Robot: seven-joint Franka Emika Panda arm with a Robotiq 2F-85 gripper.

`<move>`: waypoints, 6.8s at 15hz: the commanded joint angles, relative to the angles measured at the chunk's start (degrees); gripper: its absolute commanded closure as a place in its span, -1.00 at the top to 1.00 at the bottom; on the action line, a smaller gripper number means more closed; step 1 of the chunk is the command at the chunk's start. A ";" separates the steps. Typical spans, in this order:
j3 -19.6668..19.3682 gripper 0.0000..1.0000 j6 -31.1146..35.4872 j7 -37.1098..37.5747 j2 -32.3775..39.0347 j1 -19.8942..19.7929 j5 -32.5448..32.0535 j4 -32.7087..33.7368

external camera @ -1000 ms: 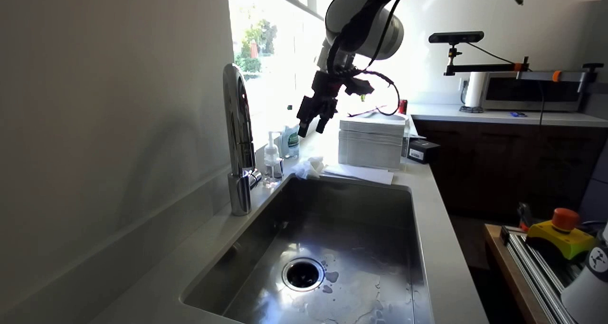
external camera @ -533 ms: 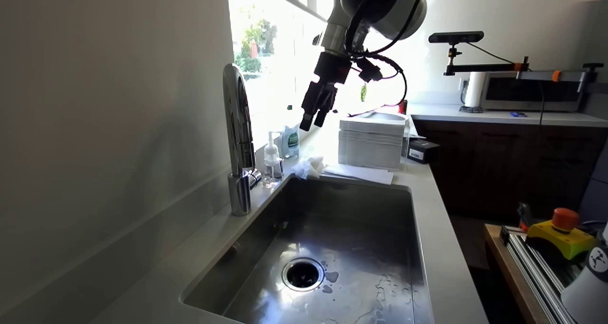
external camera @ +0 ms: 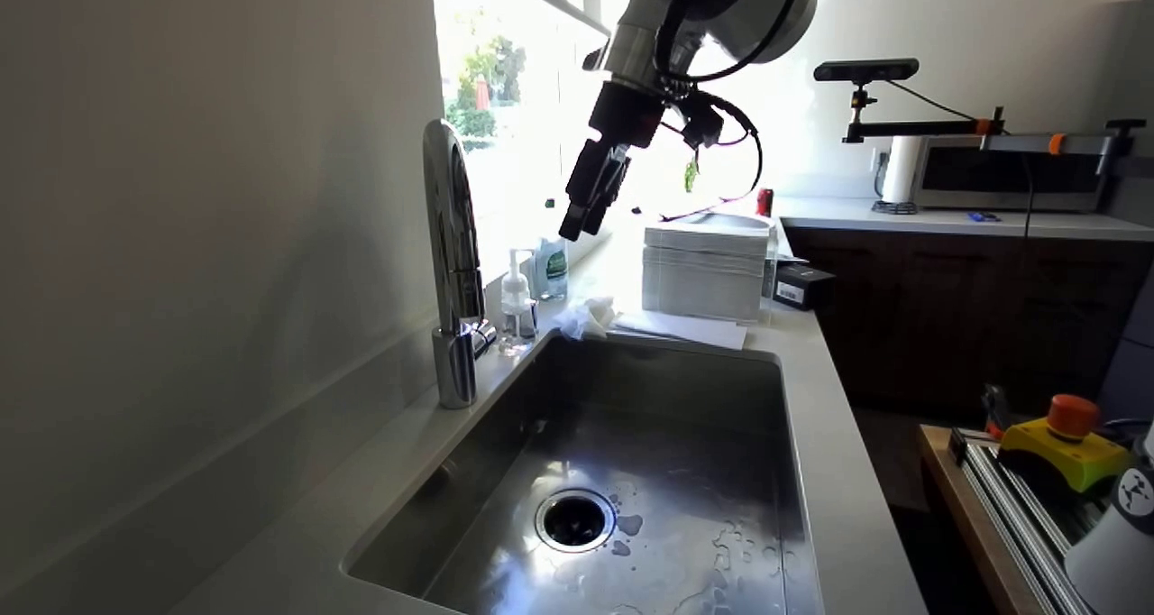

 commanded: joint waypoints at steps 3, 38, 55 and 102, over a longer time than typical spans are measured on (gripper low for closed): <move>-1.16 1.00 -1.73 -7.70 -3.90 7.78 8.76 0.13; 12.36 1.00 12.73 48.54 -5.90 -0.65 -35.96 -5.31; 5.20 1.00 12.28 36.09 -5.69 -3.46 -33.97 -5.48; -14.15 1.00 3.52 3.57 -4.00 -0.18 -13.01 3.03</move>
